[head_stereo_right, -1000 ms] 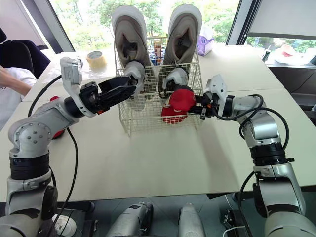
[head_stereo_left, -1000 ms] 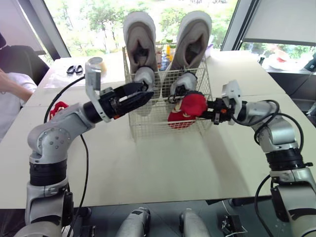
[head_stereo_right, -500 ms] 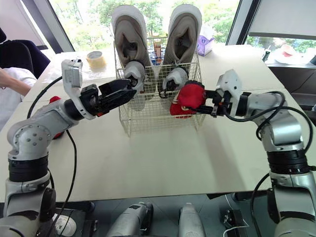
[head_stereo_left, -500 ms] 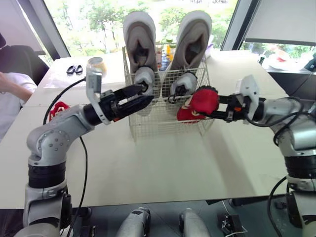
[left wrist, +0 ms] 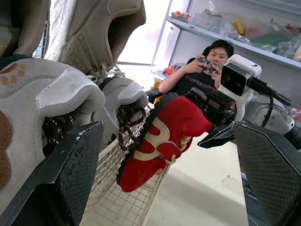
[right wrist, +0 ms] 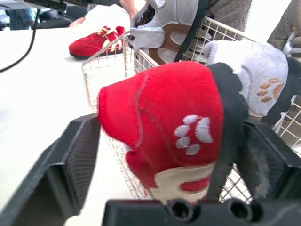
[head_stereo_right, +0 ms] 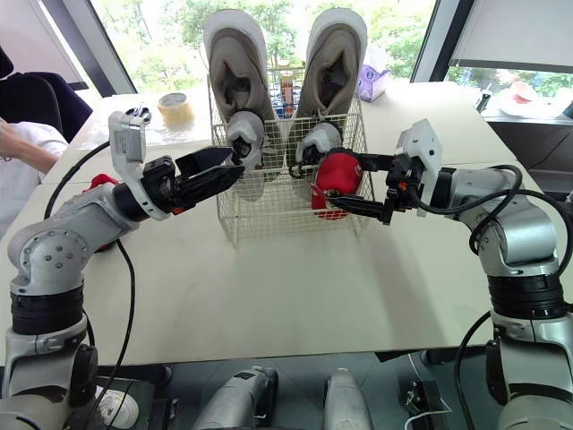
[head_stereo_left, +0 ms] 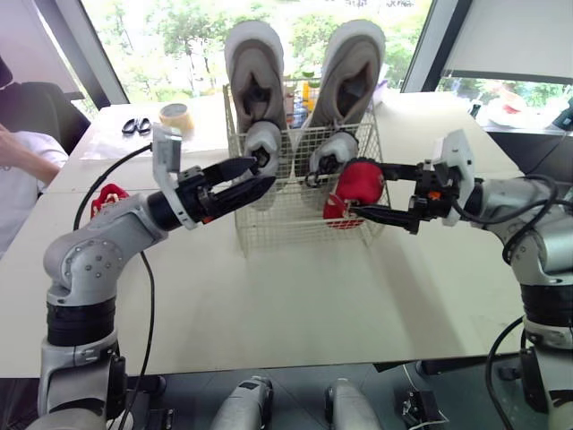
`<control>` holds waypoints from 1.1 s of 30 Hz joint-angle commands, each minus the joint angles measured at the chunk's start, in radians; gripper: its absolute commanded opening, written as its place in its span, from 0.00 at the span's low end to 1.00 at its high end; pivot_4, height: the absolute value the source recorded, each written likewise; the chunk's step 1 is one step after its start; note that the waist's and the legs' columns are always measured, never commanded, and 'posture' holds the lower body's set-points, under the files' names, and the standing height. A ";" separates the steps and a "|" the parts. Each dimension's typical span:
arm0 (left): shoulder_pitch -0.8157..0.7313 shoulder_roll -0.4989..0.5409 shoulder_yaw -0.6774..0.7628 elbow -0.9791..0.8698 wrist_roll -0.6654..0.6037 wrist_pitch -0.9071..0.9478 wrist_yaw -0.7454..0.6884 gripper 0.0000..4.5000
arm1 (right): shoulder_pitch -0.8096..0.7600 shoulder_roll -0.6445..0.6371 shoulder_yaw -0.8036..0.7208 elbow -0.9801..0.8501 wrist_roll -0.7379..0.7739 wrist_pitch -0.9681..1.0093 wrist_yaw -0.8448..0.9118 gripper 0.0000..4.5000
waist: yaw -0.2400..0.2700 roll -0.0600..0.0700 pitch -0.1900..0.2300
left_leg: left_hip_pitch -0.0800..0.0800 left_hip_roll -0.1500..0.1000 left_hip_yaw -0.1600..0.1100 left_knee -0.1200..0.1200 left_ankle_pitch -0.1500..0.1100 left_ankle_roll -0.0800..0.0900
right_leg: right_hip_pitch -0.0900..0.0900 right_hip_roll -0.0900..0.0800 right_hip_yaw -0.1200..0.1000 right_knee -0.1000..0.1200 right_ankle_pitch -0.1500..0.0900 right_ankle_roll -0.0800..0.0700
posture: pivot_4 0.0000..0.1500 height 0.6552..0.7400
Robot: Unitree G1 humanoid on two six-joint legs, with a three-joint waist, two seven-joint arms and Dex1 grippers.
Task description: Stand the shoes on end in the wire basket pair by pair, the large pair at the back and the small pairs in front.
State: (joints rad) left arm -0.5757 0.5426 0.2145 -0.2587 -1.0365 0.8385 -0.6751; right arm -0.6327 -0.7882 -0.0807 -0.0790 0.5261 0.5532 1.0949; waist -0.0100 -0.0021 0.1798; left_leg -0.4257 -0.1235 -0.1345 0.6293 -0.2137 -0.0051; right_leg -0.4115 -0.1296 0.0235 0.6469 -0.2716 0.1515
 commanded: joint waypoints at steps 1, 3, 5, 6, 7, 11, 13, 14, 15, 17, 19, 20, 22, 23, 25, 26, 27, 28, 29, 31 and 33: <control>0.010 0.013 0.030 -0.043 -0.015 -0.009 0.007 1.00 | 0.006 -0.040 -0.033 -0.026 -0.016 -0.029 -0.001 0.98 | 0.000 0.000 0.000 | 0.000 0.000 0.000 0.000 0.000 0.000 | 0.000 0.000 0.000 0.000 0.000 0.000 | 1.00 1.00; 0.019 0.022 0.039 -0.053 -0.019 -0.006 0.015 1.00 | 0.017 -0.066 -0.056 -0.026 -0.019 -0.032 -0.002 0.98 | 0.000 0.000 0.000 | 0.000 0.000 0.000 0.000 0.000 0.000 | 0.000 0.000 0.000 0.000 0.000 0.000 | 1.00 1.00; 0.028 0.033 0.051 -0.064 -0.021 -0.003 0.027 1.00 | 0.025 -0.093 -0.082 -0.028 -0.011 -0.027 -0.006 0.98 | 0.000 0.000 0.000 | 0.000 0.000 0.000 0.000 0.000 0.000 | 0.000 0.000 0.000 0.000 0.000 0.000 | 1.00 1.00; 0.034 0.040 0.057 -0.070 -0.023 -0.002 0.031 1.00 | 0.027 -0.106 -0.094 -0.030 -0.007 -0.025 -0.008 0.98 | 0.000 0.000 0.000 | 0.000 0.000 0.000 0.000 0.000 0.000 | 0.000 0.000 0.000 0.000 0.000 0.000 | 1.00 1.00; 0.041 0.051 0.065 -0.077 -0.025 0.000 0.037 1.00 | 0.028 -0.120 -0.106 -0.032 -0.005 -0.023 -0.009 0.98 | 0.000 0.000 0.000 | 0.000 0.000 0.000 0.000 0.000 0.000 | 0.000 0.000 0.000 0.000 0.000 0.000 | 1.00 1.00; 0.077 0.100 0.126 -0.111 -0.049 0.010 0.068 1.00 | 0.005 -0.165 -0.154 -0.033 0.019 0.004 -0.019 0.98 | -0.003 0.000 0.000 | 0.000 0.000 0.000 -0.001 0.000 0.000 | -0.001 0.000 0.000 0.000 0.000 0.000 | 1.00 1.00; 0.097 0.135 0.155 -0.121 -0.046 0.009 0.078 1.00 | -0.021 -0.183 -0.160 -0.025 0.020 0.005 -0.017 0.98 | -0.003 0.000 0.000 | 0.000 0.000 0.000 -0.001 0.000 0.000 | -0.001 0.000 0.000 0.000 0.000 0.000 | 1.00 1.00; 0.103 0.150 0.165 -0.123 -0.037 0.006 0.085 1.00 | -0.036 -0.187 -0.158 -0.021 0.018 0.003 -0.017 0.98 | -0.003 0.000 0.000 | 0.000 0.000 0.001 -0.001 0.000 0.000 | -0.001 0.000 0.000 0.000 0.000 0.000 | 1.00 1.00; 0.107 0.164 0.176 -0.122 -0.025 0.002 0.096 1.00 | -0.055 -0.190 -0.154 -0.019 0.019 0.002 -0.017 0.98 | -0.002 0.000 0.000 | 0.000 0.000 0.001 -0.001 0.000 0.000 | -0.001 -0.001 0.000 0.000 0.000 0.000 | 1.00 1.00; 0.109 0.197 0.207 -0.111 -0.002 -0.004 0.126 1.00 | -0.119 -0.179 -0.139 -0.012 0.029 0.006 -0.016 0.98 | -0.002 0.000 0.000 | 0.000 0.000 0.001 -0.001 0.000 0.000 | -0.001 -0.001 0.000 0.000 0.000 0.000 | 1.00 1.00; 0.104 0.240 0.231 -0.080 0.070 -0.015 0.192 1.00 | -0.204 -0.152 -0.107 -0.015 0.050 0.015 -0.004 0.98 | -0.002 0.000 0.000 | 0.000 0.000 0.001 -0.001 0.000 0.000 | -0.001 -0.001 0.000 0.000 0.000 0.000 | 1.00 1.00; 0.097 0.258 0.236 -0.057 0.116 -0.020 0.235 1.00 | -0.240 -0.135 -0.090 -0.022 0.065 0.024 0.004 0.98 | -0.003 0.000 0.000 | 0.000 0.000 0.001 -0.001 0.000 0.000 | -0.001 -0.001 0.000 0.000 0.000 0.000 | 1.00 1.00; 0.081 0.279 0.237 -0.018 0.183 -0.016 0.312 1.00 | -0.285 -0.107 -0.063 -0.036 0.088 0.037 0.023 0.98 | -0.005 0.000 0.000 | 0.000 0.000 0.001 -0.002 0.000 0.000 | -0.001 -0.001 0.000 0.000 0.000 0.000 | 1.00 1.00; 0.067 0.286 0.240 0.010 0.216 -0.002 0.365 1.00 | -0.307 -0.088 -0.045 -0.045 0.099 0.043 0.034 0.98 | -0.003 0.000 0.000 | 0.000 0.000 0.001 -0.002 0.000 0.000 | -0.001 -0.001 0.000 0.000 0.000 0.000 | 1.00 1.00; 0.047 0.316 0.237 0.059 0.287 0.060 0.469 1.00 | -0.348 -0.041 -0.011 -0.068 0.125 0.060 0.045 0.98 | -0.003 0.000 0.000 | 0.000 0.000 0.001 -0.002 0.000 0.000 | -0.001 -0.001 0.000 0.000 0.000 0.000 | 1.00 1.00; 0.046 0.328 0.238 0.075 0.317 0.076 0.501 1.00 | -0.361 -0.023 0.001 -0.075 0.134 0.067 0.048 0.98 | -0.003 0.000 0.000 | 0.000 0.000 0.001 -0.002 0.000 0.000 | -0.001 -0.001 0.000 0.000 0.000 0.000 | 1.00 1.00; 0.051 0.344 0.237 0.087 0.348 0.086 0.520 1.00 | -0.369 -0.008 0.008 -0.079 0.140 0.072 0.049 0.98 | -0.003 0.000 0.000 | 0.000 0.000 0.001 -0.002 0.000 0.000 | -0.002 -0.001 0.000 0.000 0.000 0.000 | 1.00 1.00; 0.070 0.368 0.230 0.095 0.382 0.095 0.527 1.00 | -0.372 0.004 0.015 -0.081 0.142 0.073 0.051 0.98 | -0.002 0.000 0.000 | 0.000 0.000 0.001 -0.002 0.000 0.000 | -0.002 -0.001 0.000 0.000 0.000 0.000 | 1.00 1.00; 0.087 0.382 0.230 0.101 0.403 0.113 0.534 1.00 | -0.371 0.010 0.021 -0.080 0.140 0.071 0.054 0.98 | -0.002 0.000 0.001 | 0.000 0.000 0.001 -0.002 0.000 0.000 | -0.002 -0.001 0.000 0.000 0.000 0.000 | 1.00 1.00; 0.100 0.383 0.249 0.117 0.422 0.155 0.562 1.00 | -0.365 0.016 0.029 -0.076 0.128 0.061 0.057 0.98 | -0.001 0.000 0.001 | -0.001 0.000 0.001 -0.003 0.000 0.000 | -0.002 -0.001 0.000 0.000 0.000 0.000 | 1.00 1.00; 0.112 0.380 0.269 0.158 0.455 0.177 0.591 1.00 | -0.359 0.020 0.033 -0.075 0.123 0.057 0.058 0.98 | 0.001 -0.001 0.001 | -0.001 -0.001 0.001 -0.003 0.000 0.000 | -0.003 -0.001 0.000 0.000 0.000 0.000 | 1.00 1.00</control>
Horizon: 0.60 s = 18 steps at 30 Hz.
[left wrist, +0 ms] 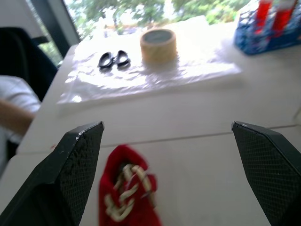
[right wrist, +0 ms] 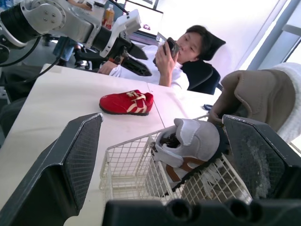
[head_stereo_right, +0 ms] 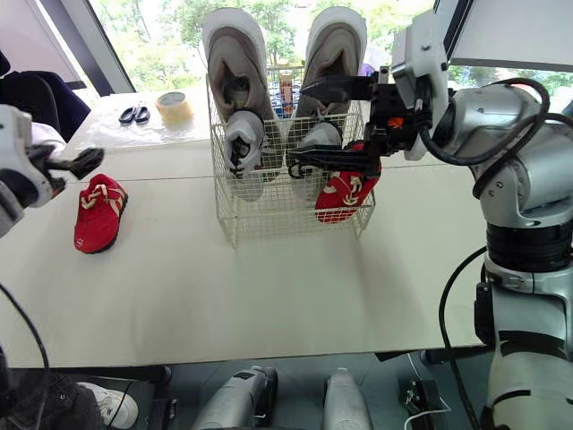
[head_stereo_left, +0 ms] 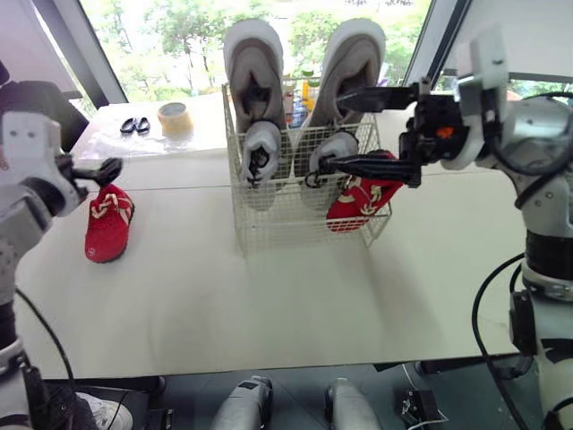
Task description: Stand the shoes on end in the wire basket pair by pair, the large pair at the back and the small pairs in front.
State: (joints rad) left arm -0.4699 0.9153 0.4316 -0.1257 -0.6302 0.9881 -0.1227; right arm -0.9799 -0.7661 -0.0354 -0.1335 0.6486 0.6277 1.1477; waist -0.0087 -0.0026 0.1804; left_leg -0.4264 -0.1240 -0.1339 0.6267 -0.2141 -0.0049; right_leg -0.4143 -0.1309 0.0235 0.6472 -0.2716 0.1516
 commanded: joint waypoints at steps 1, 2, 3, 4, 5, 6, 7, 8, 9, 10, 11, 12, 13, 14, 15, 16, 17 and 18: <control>0.010 0.004 0.058 0.047 0.067 0.027 0.048 1.00 | -0.011 0.000 -0.011 -0.022 0.001 -0.016 0.005 0.98 | -0.001 0.000 0.000 | 0.000 0.000 0.000 0.000 0.000 0.000 | 0.000 0.000 0.000 0.000 0.000 0.000 | 1.00 1.00; 0.012 0.002 0.060 0.070 0.083 0.020 0.049 1.00 | -0.010 0.001 -0.011 -0.027 0.004 -0.013 0.003 0.98 | -0.001 0.000 0.000 | 0.000 0.000 0.000 0.000 0.000 0.000 | 0.000 0.000 0.000 0.001 0.000 0.000 | 1.00 1.00; 0.011 0.000 0.058 0.089 0.093 0.010 0.046 1.00 | -0.010 0.001 -0.012 -0.031 0.008 -0.010 0.001 0.98 | -0.002 0.000 0.000 | 0.000 0.000 0.000 0.000 0.000 0.000 | 0.000 0.000 0.000 0.001 0.000 0.000 | 1.00 1.00; 0.000 -0.005 0.047 0.129 0.103 -0.008 0.032 1.00 | -0.012 0.002 -0.015 -0.036 0.014 -0.004 -0.003 0.98 | -0.002 0.000 0.000 | 0.000 0.000 0.000 0.000 0.000 0.000 | 0.000 0.000 0.000 0.001 0.000 0.000 | 1.00 1.00; -0.015 -0.013 0.035 0.171 0.112 -0.028 0.018 1.00 | -0.013 0.002 -0.017 -0.041 0.019 0.001 -0.006 0.98 | -0.002 0.000 0.000 | 0.000 0.000 0.000 0.000 0.000 0.000 | 0.000 0.000 0.000 0.001 0.000 0.000 | 1.00 1.00; -0.034 -0.023 0.020 0.220 0.122 -0.048 0.002 1.00 | -0.014 0.002 -0.019 -0.046 0.022 0.005 -0.009 0.98 | -0.001 0.000 0.000 | 0.000 0.000 0.000 0.000 0.000 0.000 | 0.000 0.000 0.000 0.001 0.000 0.000 | 1.00 1.00; -0.059 -0.034 -0.002 0.283 0.137 -0.073 -0.019 1.00 | -0.014 0.001 -0.022 -0.053 0.027 0.011 -0.013 0.98 | -0.001 0.000 0.000 | 0.000 0.000 0.000 0.000 0.000 0.000 | 0.000 0.000 0.000 0.001 0.000 0.000 | 1.00 1.00; -0.083 -0.044 -0.025 0.341 0.153 -0.097 -0.038 1.00 | -0.014 0.000 -0.025 -0.061 0.031 0.017 -0.017 0.98 | -0.001 0.000 0.000 | 0.000 0.000 0.000 0.000 0.000 -0.001 | 0.000 0.000 0.000 0.001 0.000 0.000 | 1.00 1.00; -0.106 -0.052 -0.048 0.395 0.172 -0.125 -0.056 1.00 | -0.013 -0.001 -0.028 -0.068 0.033 0.022 -0.021 0.98 | 0.000 0.000 0.000 | 0.000 0.000 0.000 0.000 0.000 -0.001 | 0.000 0.000 0.000 0.001 0.000 0.000 | 1.00 1.00; -0.135 -0.061 -0.075 0.463 0.195 -0.156 -0.080 1.00 | -0.010 -0.005 -0.033 -0.077 0.036 0.028 -0.026 0.98 | 0.001 0.000 0.000 | 0.000 0.000 0.000 0.001 0.000 -0.001 | 0.000 0.000 0.000 0.001 0.000 0.000 | 1.00 1.00; -0.161 -0.067 -0.097 0.525 0.215 -0.184 -0.103 1.00 | -0.008 -0.009 -0.037 -0.085 0.038 0.035 -0.031 0.98 | 0.001 0.000 0.000 | 0.000 0.000 0.000 0.001 0.000 -0.001 | 0.000 0.000 -0.001 0.001 0.000 0.000 | 1.00 1.00; -0.189 -0.072 -0.122 0.592 0.238 -0.220 -0.132 1.00 | -0.006 -0.014 -0.042 -0.095 0.042 0.042 -0.038 0.98 | 0.000 -0.001 0.000 | 0.000 0.000 0.000 0.001 0.000 -0.001 | 0.000 0.000 -0.001 0.002 0.000 0.000 | 1.00 1.00; -0.219 -0.075 -0.149 0.661 0.262 -0.254 -0.164 1.00 | -0.002 -0.019 -0.050 -0.107 0.050 0.053 -0.047 0.98 | -0.001 -0.001 0.000 | 0.000 0.000 0.000 0.001 0.000 -0.001 | 0.000 0.000 -0.001 0.002 0.000 0.000 | 1.00 1.00; -0.243 -0.076 -0.169 0.713 0.281 -0.283 -0.190 1.00 | 0.001 -0.023 -0.055 -0.116 0.056 0.062 -0.054 0.98 | -0.002 -0.001 0.000 | 0.000 0.000 0.000 0.001 0.000 -0.001 | 0.000 0.000 -0.001 0.001 0.000 0.000 | 1.00 1.00; -0.271 -0.077 -0.190 0.767 0.301 -0.311 -0.217 1.00 | 0.006 -0.027 -0.060 -0.127 0.061 0.071 -0.061 0.98 | -0.003 -0.001 -0.001 | 0.000 0.000 0.000 0.001 0.000 -0.001 | 0.000 0.000 -0.001 0.001 0.000 0.000 | 1.00 1.00; -0.299 -0.079 -0.202 0.818 0.314 -0.331 -0.240 1.00 | 0.010 -0.031 -0.064 -0.136 0.064 0.078 -0.067 0.98 | -0.004 -0.001 -0.001 | 0.000 0.000 0.000 0.001 0.000 0.000 | 0.000 0.000 -0.001 0.001 0.000 0.000 | 1.00 1.00; -0.325 -0.082 -0.210 0.868 0.325 -0.351 -0.256 1.00 | 0.014 -0.035 -0.069 -0.145 0.068 0.084 -0.074 0.98 | -0.005 -0.001 -0.001 | 0.000 0.000 0.000 0.001 0.000 -0.001 | 0.000 0.000 -0.001 0.001 0.000 0.000 | 1.00 1.00; -0.347 -0.084 -0.219 0.916 0.341 -0.374 -0.265 1.00 | 0.018 -0.040 -0.074 -0.152 0.071 0.090 -0.082 0.98 | -0.006 -0.001 -0.001 | 0.000 0.000 0.000 0.001 0.000 0.000 | 0.000 0.000 -0.001 0.001 0.000 0.000 | 1.00 1.00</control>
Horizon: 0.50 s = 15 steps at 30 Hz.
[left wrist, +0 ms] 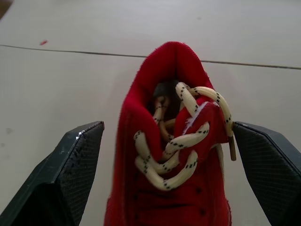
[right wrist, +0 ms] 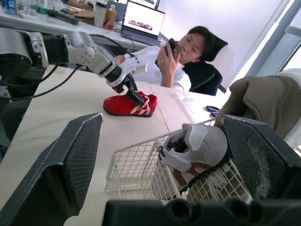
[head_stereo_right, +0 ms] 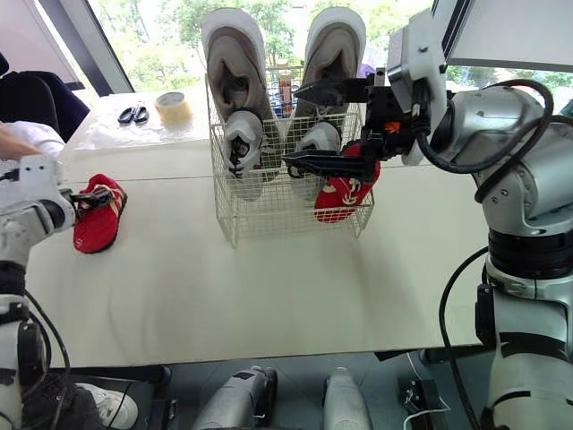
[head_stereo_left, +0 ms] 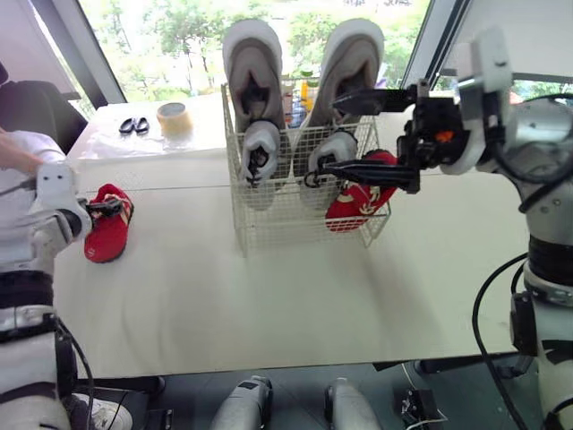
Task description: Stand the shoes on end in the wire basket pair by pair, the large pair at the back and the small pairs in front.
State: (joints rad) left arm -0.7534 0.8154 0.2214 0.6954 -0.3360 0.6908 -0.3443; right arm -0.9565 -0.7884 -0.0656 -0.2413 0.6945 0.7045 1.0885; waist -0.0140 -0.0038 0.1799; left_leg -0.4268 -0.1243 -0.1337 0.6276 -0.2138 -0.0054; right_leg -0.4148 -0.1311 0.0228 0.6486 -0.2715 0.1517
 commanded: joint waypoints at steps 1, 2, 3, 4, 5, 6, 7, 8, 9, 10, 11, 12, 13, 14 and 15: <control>-0.083 0.016 -0.016 0.142 0.063 -0.102 -0.049 1.00 | -0.001 -0.021 -0.048 -0.052 0.028 0.019 -0.031 0.98 | -0.002 0.000 0.000 | 0.000 0.000 0.000 0.000 0.000 0.000 | 0.000 0.000 0.000 0.000 0.000 0.000 | 1.00 1.00; -0.097 0.015 -0.020 0.179 0.077 -0.123 -0.054 1.00 | 0.002 -0.024 -0.053 -0.057 0.032 0.024 -0.037 0.98 | -0.002 0.000 0.000 | 0.000 0.000 0.000 0.000 0.000 0.000 | -0.001 0.000 0.000 0.000 0.000 0.000 | 1.00 1.00; -0.109 0.015 -0.022 0.210 0.088 -0.142 -0.061 0.88 | 0.007 -0.026 -0.057 -0.063 0.036 0.029 -0.044 1.00 | -0.003 0.000 0.000 | 0.000 0.000 0.000 0.000 0.000 0.000 | -0.001 0.000 0.000 0.000 0.000 0.000 | 1.00 1.00; -0.119 0.016 -0.022 0.232 0.096 -0.154 -0.066 0.82 | 0.011 -0.029 -0.060 -0.069 0.037 0.032 -0.050 1.00 | -0.003 0.000 0.000 | 0.000 0.000 0.000 0.000 0.000 0.000 | -0.001 0.000 0.000 0.000 0.000 0.000 | 1.00 1.00; -0.126 0.015 -0.021 0.246 0.103 -0.162 -0.072 0.70 | 0.016 -0.033 -0.062 -0.074 0.038 0.034 -0.055 1.00 | -0.002 0.000 0.000 | 0.000 0.000 0.000 0.000 0.000 0.000 | -0.001 0.000 0.000 0.001 0.000 0.000 | 1.00 1.00; -0.134 0.016 -0.020 0.258 0.108 -0.169 -0.079 0.59 | 0.020 -0.035 -0.064 -0.079 0.040 0.036 -0.060 1.00 | -0.002 0.000 0.000 | 0.000 0.000 0.000 0.000 0.000 0.000 | -0.001 0.000 0.000 0.001 0.000 0.000 | 1.00 1.00; -0.137 0.018 -0.017 0.249 0.110 -0.167 -0.085 0.47 | 0.025 -0.038 -0.066 -0.083 0.042 0.037 -0.065 1.00 | -0.002 0.000 0.000 | 0.000 0.000 0.000 0.000 0.000 0.000 | -0.001 0.000 0.000 0.001 0.000 0.000 | 1.00 1.00; -0.138 0.019 -0.015 0.238 0.109 -0.163 -0.091 0.37 | 0.029 -0.040 -0.069 -0.086 0.043 0.038 -0.069 1.00 | -0.002 0.000 0.000 | 0.000 0.000 0.000 0.000 0.000 0.000 | -0.001 0.000 0.000 0.001 0.000 0.000 | 1.00 1.00; -0.137 0.020 -0.010 0.221 0.106 -0.156 -0.095 0.29 | 0.032 -0.042 -0.071 -0.088 0.044 0.039 -0.072 1.00 | -0.002 0.000 0.000 | 0.000 0.000 0.000 0.000 0.000 0.000 | -0.001 0.000 0.000 0.001 0.000 0.000 | 1.00 1.00; -0.134 0.019 -0.002 0.192 0.100 -0.149 -0.093 0.16 | 0.035 -0.043 -0.073 -0.089 0.046 0.040 -0.075 1.00 | -0.002 0.000 0.000 | 0.000 0.000 0.000 0.000 0.000 0.000 | -0.001 0.000 0.000 0.001 0.000 0.000 | 1.00 1.00; -0.128 0.014 0.013 0.148 0.091 -0.153 -0.082 0.10 | 0.037 -0.044 -0.074 -0.090 0.047 0.039 -0.076 1.00 | -0.002 0.000 0.000 | 0.000 0.000 0.000 0.000 0.000 0.000 | -0.001 0.000 0.000 0.001 0.000 0.000 | 1.00 1.00; -0.120 0.004 0.032 0.092 0.075 -0.167 -0.076 0.03 | 0.039 -0.044 -0.074 -0.090 0.048 0.038 -0.077 1.00 | -0.002 -0.001 0.000 | -0.001 0.000 0.000 0.000 0.000 0.000 | -0.001 0.000 0.000 0.001 0.000 0.000 | 1.00 1.00; -0.109 -0.017 0.057 0.004 0.050 -0.175 -0.066 0.02 | 0.040 -0.044 -0.072 -0.088 0.048 0.036 -0.078 1.00 | -0.001 -0.001 0.000 | -0.001 0.000 0.000 0.000 0.000 0.000 | -0.002 0.000 0.000 0.001 0.000 0.000 | 1.00 1.00; -0.101 -0.038 0.078 -0.069 0.030 -0.189 -0.055 0.02 | 0.041 -0.043 -0.071 -0.086 0.047 0.035 -0.078 1.00 | 0.001 -0.001 0.000 | -0.001 0.000 0.000 0.001 0.000 0.000 | -0.002 0.000 0.000 0.002 0.000 0.000 | 1.00 1.00; -0.091 -0.069 0.098 -0.160 0.013 -0.222 -0.040 0.02 | 0.040 -0.042 -0.067 -0.083 0.046 0.032 -0.077 1.00 | 0.004 -0.001 0.000 | -0.002 0.000 0.000 0.001 0.000 0.000 | -0.002 -0.001 0.000 0.001 0.000 0.000 | 1.00 1.00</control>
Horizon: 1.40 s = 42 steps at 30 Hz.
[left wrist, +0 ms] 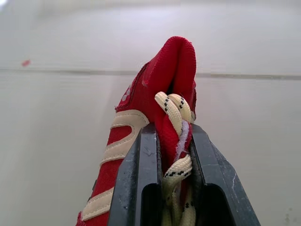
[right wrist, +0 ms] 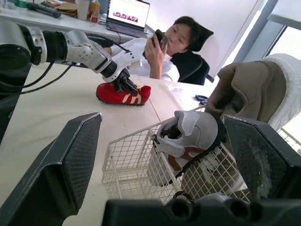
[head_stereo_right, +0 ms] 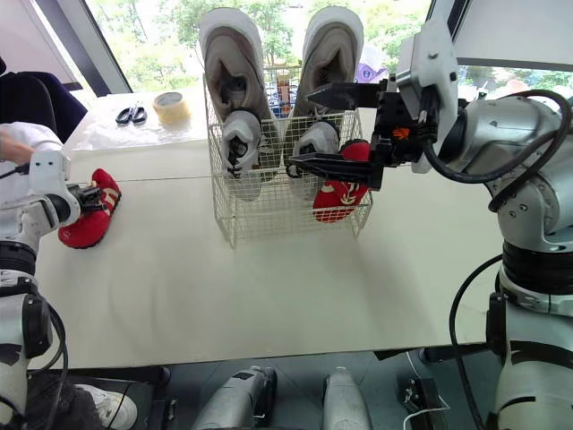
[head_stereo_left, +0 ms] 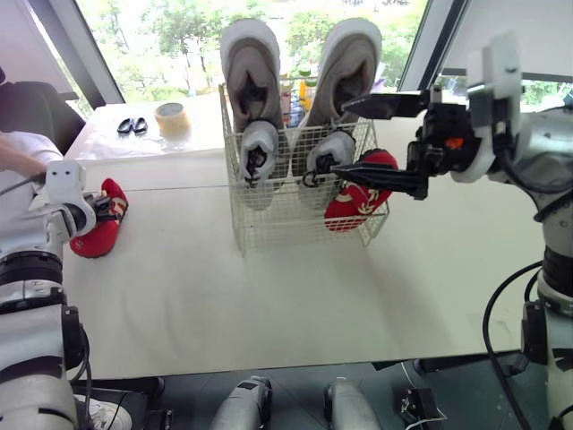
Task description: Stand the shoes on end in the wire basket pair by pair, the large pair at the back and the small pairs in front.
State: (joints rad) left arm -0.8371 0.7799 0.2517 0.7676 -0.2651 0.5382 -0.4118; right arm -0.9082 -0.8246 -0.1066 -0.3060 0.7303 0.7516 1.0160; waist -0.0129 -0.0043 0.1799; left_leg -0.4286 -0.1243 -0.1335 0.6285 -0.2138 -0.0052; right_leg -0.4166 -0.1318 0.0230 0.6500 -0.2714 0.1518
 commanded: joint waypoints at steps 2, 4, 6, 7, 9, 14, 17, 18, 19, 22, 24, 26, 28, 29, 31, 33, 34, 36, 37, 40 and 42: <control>-0.008 -0.120 0.118 -0.404 -0.098 -0.128 0.094 0.02 | -0.013 -0.002 -0.016 -0.009 0.005 -0.021 -0.002 1.00 | 0.010 -0.002 0.000 | -0.001 0.000 -0.001 0.002 0.000 0.000 | 0.000 0.000 -0.001 0.000 0.000 0.000 | 1.00 1.00; -0.018 -0.202 0.147 -0.543 -0.125 -0.152 0.163 0.02 | -0.018 0.003 -0.007 0.000 0.000 -0.026 0.003 1.00 | 0.015 -0.002 0.000 | -0.002 -0.001 -0.001 0.003 0.000 -0.001 | 0.000 -0.001 -0.001 0.000 0.001 0.001 | 1.00 1.00; -0.035 -0.303 0.172 -0.655 -0.148 -0.159 0.279 0.02 | -0.023 0.005 0.001 0.009 -0.006 -0.032 0.009 1.00 | 0.017 -0.002 0.000 | -0.002 -0.001 0.000 0.003 0.001 -0.002 | 0.000 -0.001 -0.001 -0.001 0.001 0.001 | 1.00 1.00; -0.038 -0.345 0.170 -0.705 -0.141 -0.142 0.342 0.02 | -0.025 0.005 0.004 0.012 -0.008 -0.034 0.011 1.00 | 0.015 -0.002 0.000 | -0.002 -0.001 0.000 0.003 0.001 -0.002 | 0.000 -0.001 0.000 -0.001 0.001 0.001 | 1.00 1.00; -0.030 -0.381 0.117 -0.790 -0.077 -0.097 0.423 0.02 | -0.030 0.004 0.011 0.021 -0.011 -0.038 0.018 1.00 | 0.008 -0.002 0.000 | -0.002 0.000 0.001 0.003 0.001 -0.002 | -0.001 0.000 0.000 -0.001 0.001 0.001 | 1.00 1.00; 0.005 -0.466 0.005 -1.025 -0.035 0.046 0.530 0.02 | -0.044 0.000 0.024 0.040 -0.020 -0.042 0.037 1.00 | 0.001 -0.002 0.000 | -0.003 -0.001 0.001 0.003 0.002 -0.003 | -0.001 0.000 0.000 0.000 0.001 0.001 | 1.00 1.00; 0.067 -0.478 -0.073 -1.109 0.033 -0.047 0.506 0.02 | -0.047 0.000 0.028 0.046 -0.023 -0.042 0.044 1.00 | 0.001 -0.003 0.000 | -0.002 -0.001 0.002 0.003 0.002 -0.003 | -0.001 0.000 0.000 0.000 0.001 0.001 | 1.00 1.00; 0.086 -0.483 -0.097 -1.120 0.065 -0.108 0.501 0.02 | -0.047 -0.001 0.030 0.048 -0.024 -0.042 0.046 1.00 | 0.001 -0.003 0.000 | -0.002 -0.001 0.002 0.003 0.002 -0.003 | -0.001 0.000 0.000 0.000 0.001 0.001 | 1.00 1.00; 0.097 -0.486 -0.110 -1.125 0.087 -0.147 0.500 0.02 | -0.048 -0.001 0.030 0.049 -0.025 -0.043 0.047 1.00 | 0.002 -0.003 0.000 | -0.002 0.000 0.002 0.002 0.002 -0.004 | -0.001 0.000 0.000 0.000 0.001 0.001 | 1.00 1.00; 0.125 -0.551 -0.135 -1.126 0.154 -0.323 0.543 0.02 | -0.051 -0.001 0.033 0.058 -0.028 -0.044 0.052 1.00 | 0.005 -0.003 0.000 | -0.002 -0.001 0.002 0.003 0.002 -0.003 | -0.001 0.000 0.000 -0.001 0.001 0.001 | 1.00 1.00; 0.151 -0.591 -0.164 -1.134 0.217 -0.437 0.570 0.02 | -0.054 0.000 0.037 0.065 -0.030 -0.046 0.057 1.00 | 0.008 -0.003 0.000 | -0.002 -0.001 0.002 0.003 0.002 -0.003 | 0.000 0.000 0.000 -0.001 0.001 0.001 | 1.00 1.00; 0.166 -0.632 -0.180 -1.137 0.248 -0.488 0.591 0.02 | -0.057 0.000 0.043 0.073 -0.035 -0.049 0.064 1.00 | 0.015 -0.003 0.000 | -0.002 -0.001 0.002 0.003 0.002 -0.003 | 0.000 0.000 0.000 -0.001 0.001 0.001 | 1.00 1.00; 0.180 -0.725 -0.184 -1.141 0.199 -0.573 0.608 0.02 | -0.060 0.002 0.049 0.083 -0.042 -0.053 0.070 1.00 | 0.022 -0.003 0.000 | -0.002 -0.001 0.002 0.003 0.002 -0.003 | 0.000 0.000 0.000 -0.001 0.001 0.001 | 1.00 1.00; 0.198 -0.748 -0.204 -1.149 0.199 -0.591 0.600 0.02 | -0.062 0.003 0.054 0.089 -0.047 -0.056 0.076 1.00 | 0.025 -0.003 0.000 | -0.002 -0.001 0.002 0.004 0.002 -0.003 | 0.000 0.000 0.000 -0.001 0.001 0.001 | 1.00 1.00; 0.231 -0.777 -0.243 -1.163 0.222 -0.610 0.579 0.02 | -0.067 0.004 0.061 0.100 -0.054 -0.061 0.085 1.00 | 0.026 -0.003 0.000 | -0.002 -0.001 0.002 0.004 0.002 -0.003 | 0.001 0.000 0.000 -0.001 0.001 0.001 | 1.00 1.00; 0.266 -0.794 -0.283 -1.166 0.241 -0.654 0.556 0.02 | -0.072 0.006 0.066 0.109 -0.060 -0.064 0.093 1.00 | 0.026 -0.003 0.000 | -0.002 -0.001 0.002 0.004 0.002 -0.003 | 0.001 0.000 0.000 -0.001 0.001 0.001 | 1.00 1.00; 0.286 -0.799 -0.305 -1.163 0.249 -0.686 0.542 0.02 | -0.074 0.008 0.068 0.114 -0.062 -0.065 0.096 1.00 | 0.026 -0.003 0.000 | -0.002 -0.001 0.002 0.004 0.002 -0.002 | 0.001 0.000 0.000 -0.001 0.001 0.001 | 1.00 1.00; 0.316 -0.818 -0.329 -1.143 0.265 -0.731 0.538 0.02 | -0.076 0.009 0.072 0.119 -0.067 -0.066 0.102 1.00 | 0.026 -0.003 0.000 | -0.002 -0.001 0.002 0.004 0.001 -0.002 | 0.001 0.000 0.000 -0.001 0.001 0.001 | 1.00 1.00; 0.329 -0.824 -0.337 -1.126 0.269 -0.757 0.532 0.02 | -0.076 0.010 0.074 0.120 -0.068 -0.066 0.103 1.00 | 0.026 -0.003 0.000 | -0.002 -0.001 0.002 0.004 0.001 -0.002 | 0.001 0.000 0.000 -0.001 0.001 0.001 | 1.00 1.00; 0.360 -0.849 -0.367 -1.067 0.268 -0.863 0.509 0.02 | -0.070 0.010 0.075 0.117 -0.066 -0.062 0.107 1.00 | 0.027 -0.003 0.000 | -0.002 -0.001 0.002 0.004 0.001 -0.002 | 0.001 0.000 0.000 -0.001 0.001 0.001 | 1.00 1.00; 0.375 -0.873 -0.380 -1.046 0.275 -0.899 0.512 0.02 | -0.064 0.008 0.073 0.110 -0.063 -0.056 0.108 1.00 | 0.027 -0.003 0.000 | -0.002 -0.001 0.002 0.004 0.001 -0.001 | 0.001 0.000 0.000 -0.001 0.001 0.001 | 1.00 1.00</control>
State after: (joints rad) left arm -0.4597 -0.0779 -0.1081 -0.2650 -0.0082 -0.3044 0.1031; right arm -0.9524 -0.8121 -0.0135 -0.1730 0.6614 0.7061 1.1203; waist 0.0139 -0.0069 0.1797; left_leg -0.4309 -0.1250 -0.1312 0.6326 -0.2128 -0.0065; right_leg -0.4159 -0.1318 0.0231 0.6488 -0.2703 0.1528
